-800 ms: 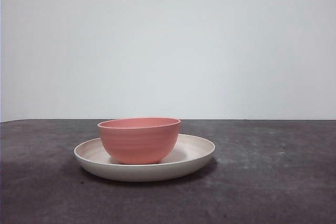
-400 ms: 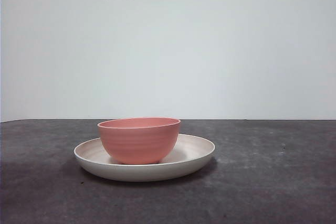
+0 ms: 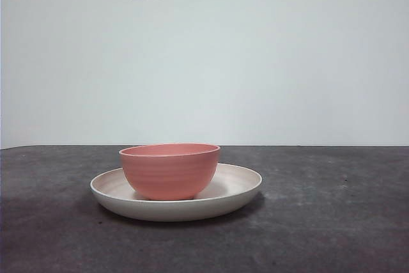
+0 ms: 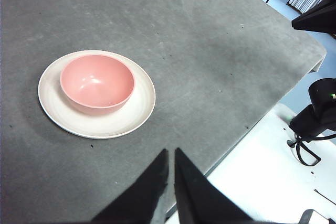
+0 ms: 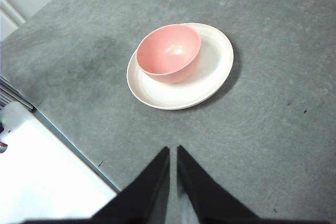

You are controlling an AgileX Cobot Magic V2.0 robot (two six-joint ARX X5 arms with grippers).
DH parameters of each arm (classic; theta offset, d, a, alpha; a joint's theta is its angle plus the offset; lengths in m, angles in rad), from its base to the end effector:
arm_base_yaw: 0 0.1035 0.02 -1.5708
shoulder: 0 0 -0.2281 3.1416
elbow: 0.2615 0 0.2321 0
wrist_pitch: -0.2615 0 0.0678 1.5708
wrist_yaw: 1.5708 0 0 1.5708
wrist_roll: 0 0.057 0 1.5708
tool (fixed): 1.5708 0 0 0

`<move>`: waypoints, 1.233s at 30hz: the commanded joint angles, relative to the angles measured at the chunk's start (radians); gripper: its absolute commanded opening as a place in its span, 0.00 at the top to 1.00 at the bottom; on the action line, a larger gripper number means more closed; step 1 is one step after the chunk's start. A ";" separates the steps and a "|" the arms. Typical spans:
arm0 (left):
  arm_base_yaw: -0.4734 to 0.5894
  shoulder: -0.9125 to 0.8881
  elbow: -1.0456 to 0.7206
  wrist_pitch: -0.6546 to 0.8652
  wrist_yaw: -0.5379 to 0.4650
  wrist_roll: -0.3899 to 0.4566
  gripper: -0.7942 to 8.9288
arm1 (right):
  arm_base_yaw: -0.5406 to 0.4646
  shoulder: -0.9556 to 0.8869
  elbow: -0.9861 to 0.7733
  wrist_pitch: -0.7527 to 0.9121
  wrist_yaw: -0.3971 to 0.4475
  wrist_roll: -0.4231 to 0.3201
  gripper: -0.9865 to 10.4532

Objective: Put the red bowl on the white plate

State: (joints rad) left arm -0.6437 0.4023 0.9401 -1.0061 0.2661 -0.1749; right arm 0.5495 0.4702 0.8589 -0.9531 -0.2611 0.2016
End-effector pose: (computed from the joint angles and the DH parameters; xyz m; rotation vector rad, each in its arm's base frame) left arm 0.0562 -0.0609 0.3038 -0.0688 0.5520 -0.8475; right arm 0.0820 0.0675 0.2816 0.1021 0.6503 0.7269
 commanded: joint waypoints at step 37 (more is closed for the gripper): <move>0.666 -0.399 -0.929 0.822 -0.174 0.125 0.90 | 0.007 0.004 0.006 0.011 0.000 0.006 0.90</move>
State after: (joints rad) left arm 0.0196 0.0048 0.0330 -0.1768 0.0971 -0.0528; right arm 0.5495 0.4702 0.8589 -0.9527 -0.2607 0.2016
